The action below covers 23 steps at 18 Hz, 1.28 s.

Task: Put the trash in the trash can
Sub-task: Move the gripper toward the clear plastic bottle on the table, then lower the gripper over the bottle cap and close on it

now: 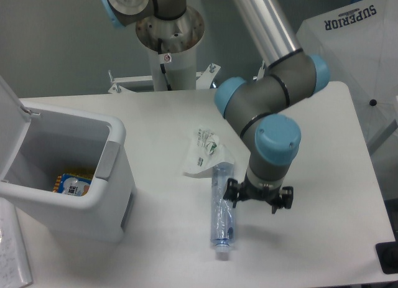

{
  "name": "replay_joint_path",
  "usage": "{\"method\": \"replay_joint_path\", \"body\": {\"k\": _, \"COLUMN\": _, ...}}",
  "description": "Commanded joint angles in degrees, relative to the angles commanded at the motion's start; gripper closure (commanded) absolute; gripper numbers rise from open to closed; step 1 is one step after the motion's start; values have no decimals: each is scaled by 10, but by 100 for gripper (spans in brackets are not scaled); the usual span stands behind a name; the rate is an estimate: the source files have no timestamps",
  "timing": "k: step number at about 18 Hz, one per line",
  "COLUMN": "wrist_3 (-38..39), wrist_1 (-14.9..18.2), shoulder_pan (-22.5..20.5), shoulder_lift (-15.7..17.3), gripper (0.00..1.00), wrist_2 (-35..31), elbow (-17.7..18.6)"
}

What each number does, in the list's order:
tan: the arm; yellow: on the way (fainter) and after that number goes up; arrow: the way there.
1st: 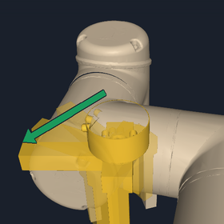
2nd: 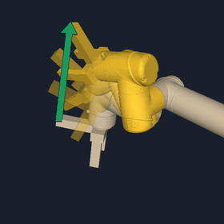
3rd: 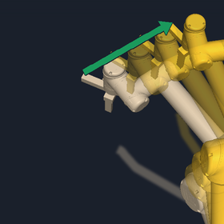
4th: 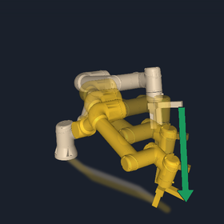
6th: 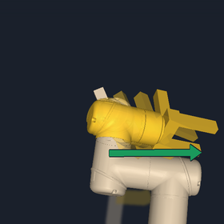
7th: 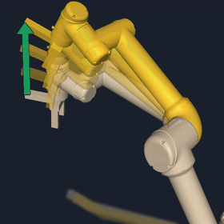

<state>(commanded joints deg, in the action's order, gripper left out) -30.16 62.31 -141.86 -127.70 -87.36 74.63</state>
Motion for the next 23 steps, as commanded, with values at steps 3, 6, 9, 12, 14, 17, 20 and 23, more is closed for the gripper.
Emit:
{"method": "replay_joint_path", "body": {"k": 3, "wrist_3": 26, "wrist_1": 26, "shoulder_pan": 20, "shoulder_lift": -19, "gripper": 0, "wrist_2": -23, "elbow": -27}}
{"method": "replay_joint_path", "body": {"k": 6, "wrist_3": 48, "wrist_1": 98, "shoulder_pan": 33, "shoulder_lift": -41, "gripper": 0, "wrist_2": -26, "elbow": -72}}
{"method": "replay_joint_path", "body": {"k": 9, "wrist_3": 79, "wrist_1": 125, "shoulder_pan": 45, "shoulder_lift": -61, "gripper": 0, "wrist_2": -26, "elbow": -104}}
{"method": "replay_joint_path", "body": {"k": 12, "wrist_3": 124, "wrist_1": 123, "shoulder_pan": 55, "shoulder_lift": -85, "gripper": 0, "wrist_2": -35, "elbow": -130}}
{"method": "replay_joint_path", "body": {"k": 14, "wrist_3": 151, "wrist_1": 124, "shoulder_pan": 69, "shoulder_lift": -105, "gripper": 0, "wrist_2": -71, "elbow": -148}}
{"method": "replay_joint_path", "body": {"k": 17, "wrist_3": 152, "wrist_1": 123, "shoulder_pan": 78, "shoulder_lift": -112, "gripper": 0, "wrist_2": -89, "elbow": -147}}
{"method": "replay_joint_path", "body": {"k": 20, "wrist_3": 151, "wrist_1": 120, "shoulder_pan": 84, "shoulder_lift": -113, "gripper": 0, "wrist_2": -93, "elbow": -137}}
{"method": "replay_joint_path", "body": {"k": 23, "wrist_3": 143, "wrist_1": 119, "shoulder_pan": 85, "shoulder_lift": -116, "gripper": 8, "wrist_2": -95, "elbow": -134}}
